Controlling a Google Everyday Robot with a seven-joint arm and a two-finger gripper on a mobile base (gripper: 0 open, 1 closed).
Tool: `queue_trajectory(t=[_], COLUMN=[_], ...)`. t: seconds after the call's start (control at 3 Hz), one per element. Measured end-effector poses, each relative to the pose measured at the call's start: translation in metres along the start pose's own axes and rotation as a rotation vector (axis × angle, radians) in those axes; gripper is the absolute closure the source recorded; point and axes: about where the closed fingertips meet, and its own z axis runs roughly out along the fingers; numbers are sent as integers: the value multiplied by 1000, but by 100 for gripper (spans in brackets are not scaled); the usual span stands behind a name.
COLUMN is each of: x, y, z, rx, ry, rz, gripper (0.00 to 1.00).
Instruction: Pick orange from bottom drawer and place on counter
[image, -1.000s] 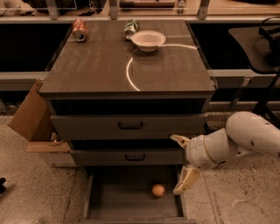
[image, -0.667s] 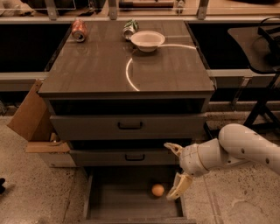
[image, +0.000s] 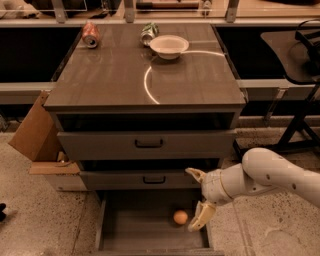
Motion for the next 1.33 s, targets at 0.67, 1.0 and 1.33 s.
queue_trajectory(t=[0.67, 1.0, 1.33], x=[61, 82, 102], y=[6, 9, 9], z=[51, 70, 88], rx=[34, 38, 18], ry=[81, 70, 19], rz=[24, 8, -7], gripper=[0, 0, 0])
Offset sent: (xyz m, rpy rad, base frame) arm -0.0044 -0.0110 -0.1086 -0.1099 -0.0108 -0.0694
